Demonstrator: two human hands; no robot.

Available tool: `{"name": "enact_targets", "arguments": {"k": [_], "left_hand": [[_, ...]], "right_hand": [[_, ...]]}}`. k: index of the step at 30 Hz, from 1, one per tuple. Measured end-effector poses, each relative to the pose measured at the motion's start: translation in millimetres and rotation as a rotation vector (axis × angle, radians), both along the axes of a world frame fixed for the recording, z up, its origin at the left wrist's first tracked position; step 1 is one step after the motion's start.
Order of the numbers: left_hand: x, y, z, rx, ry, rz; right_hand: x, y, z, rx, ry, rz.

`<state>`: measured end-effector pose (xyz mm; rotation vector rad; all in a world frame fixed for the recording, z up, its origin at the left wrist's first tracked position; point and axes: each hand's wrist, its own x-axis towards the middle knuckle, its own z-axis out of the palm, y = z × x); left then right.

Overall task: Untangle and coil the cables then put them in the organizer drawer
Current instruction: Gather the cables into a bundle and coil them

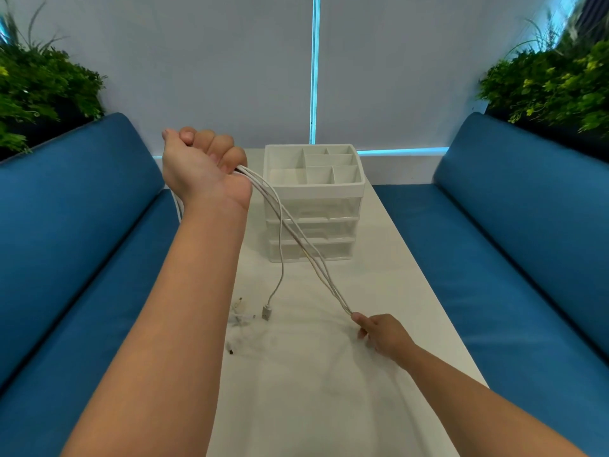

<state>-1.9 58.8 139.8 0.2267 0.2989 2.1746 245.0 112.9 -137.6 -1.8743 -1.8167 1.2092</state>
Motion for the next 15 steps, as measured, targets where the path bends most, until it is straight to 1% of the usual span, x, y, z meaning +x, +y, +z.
{"name": "enact_targets", "arguments": {"k": [3,5,6,7,10,11,13,15], "left_hand": [[1,0,-2,-0.010,0.002,-0.002],[2,1,-4,-0.013,-0.010,-0.013],[2,2,-5,-0.013,-0.017,-0.018],[1,2,-5,-0.013,-0.023,-0.017],[-4,3,-2,-0.008,-0.025,0.008],[-5,3,0,-0.003,-0.025,0.017],[-7,3,3,0.005,-0.023,0.029],[-7,4,4,0.006,-0.021,0.030]], "right_hand": [[-5,-1,1,0.051,-0.202,-0.018],[-10,-1,5,0.053,-0.262,-0.007],[-12,0,7,0.020,-0.254,0.008],[-14,1,6,-0.030,-0.199,0.021],[-13,-1,5,-0.201,0.084,0.025],[-11,-2,3,-0.204,0.137,0.018],[-9,-4,-3,-0.156,0.181,-0.029],[-5,-5,-10,-0.146,0.227,-0.120]]}}
